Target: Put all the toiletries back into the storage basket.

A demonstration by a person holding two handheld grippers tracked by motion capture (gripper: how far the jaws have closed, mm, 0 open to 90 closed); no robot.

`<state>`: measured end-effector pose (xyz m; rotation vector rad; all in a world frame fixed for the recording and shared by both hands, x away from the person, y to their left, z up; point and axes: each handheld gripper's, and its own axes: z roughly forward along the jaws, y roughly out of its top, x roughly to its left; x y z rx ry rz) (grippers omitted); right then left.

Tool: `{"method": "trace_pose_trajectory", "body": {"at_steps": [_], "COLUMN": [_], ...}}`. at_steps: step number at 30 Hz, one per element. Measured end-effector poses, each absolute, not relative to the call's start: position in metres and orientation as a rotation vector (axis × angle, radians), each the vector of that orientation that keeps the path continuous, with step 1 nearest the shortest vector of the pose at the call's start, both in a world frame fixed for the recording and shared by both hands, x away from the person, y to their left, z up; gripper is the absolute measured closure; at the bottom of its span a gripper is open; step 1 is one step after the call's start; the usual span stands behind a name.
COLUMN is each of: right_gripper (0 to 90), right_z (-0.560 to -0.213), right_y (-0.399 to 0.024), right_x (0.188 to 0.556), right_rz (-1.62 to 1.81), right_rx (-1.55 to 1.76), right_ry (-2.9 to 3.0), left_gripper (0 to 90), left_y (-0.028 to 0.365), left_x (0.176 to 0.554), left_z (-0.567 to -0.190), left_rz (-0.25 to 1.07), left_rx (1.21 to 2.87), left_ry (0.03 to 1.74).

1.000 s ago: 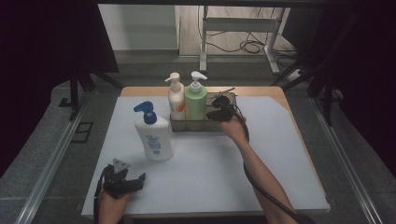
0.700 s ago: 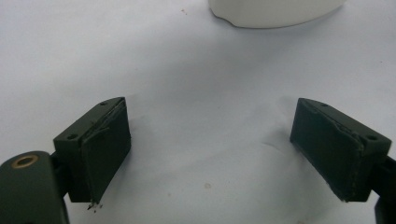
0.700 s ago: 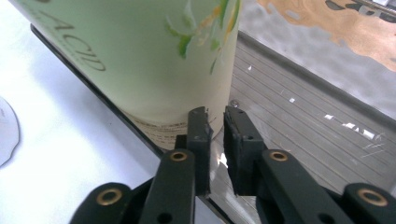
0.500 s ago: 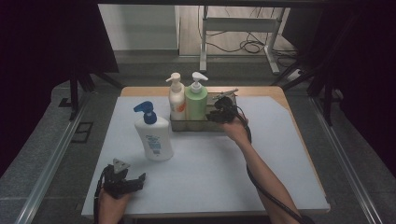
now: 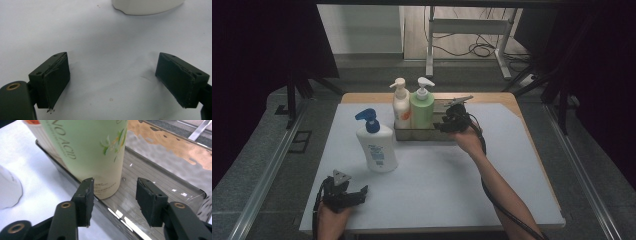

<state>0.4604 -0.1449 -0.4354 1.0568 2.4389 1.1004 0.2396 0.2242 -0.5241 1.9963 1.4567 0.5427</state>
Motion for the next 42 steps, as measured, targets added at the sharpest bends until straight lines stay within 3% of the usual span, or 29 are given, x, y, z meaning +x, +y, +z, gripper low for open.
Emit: {"method": "trace_pose_trajectory", "body": {"at_steps": [23, 31, 36, 42], "right_gripper": [15.0, 11.4, 0.8, 0.0], "right_z": [-0.428, -0.424, -0.424, -0.427], "right_y": [-0.167, -0.17, -0.172, -0.174], "right_x": [0.427, 0.414, 0.405, 0.394], "right_rz": [1.078, 1.077, 1.07, 1.058], "right_rx": [0.988, 0.95, 0.933, 0.902], "right_ry": [2.438, 2.428, 2.419, 2.434], "left_gripper": [11.9, 11.9, 11.9, 11.9], "left_y": [0.224, 0.224, 0.224, 0.224], "left_x": [0.24, 0.24, 0.24, 0.24], "left_z": [-0.524, -0.524, -0.524, -0.524], "left_rz": [0.542, 0.542, 0.542, 0.542], "left_rx": [1.994, 1.994, 1.994, 1.994], "left_ry": [1.457, 1.458, 1.458, 1.458]}}
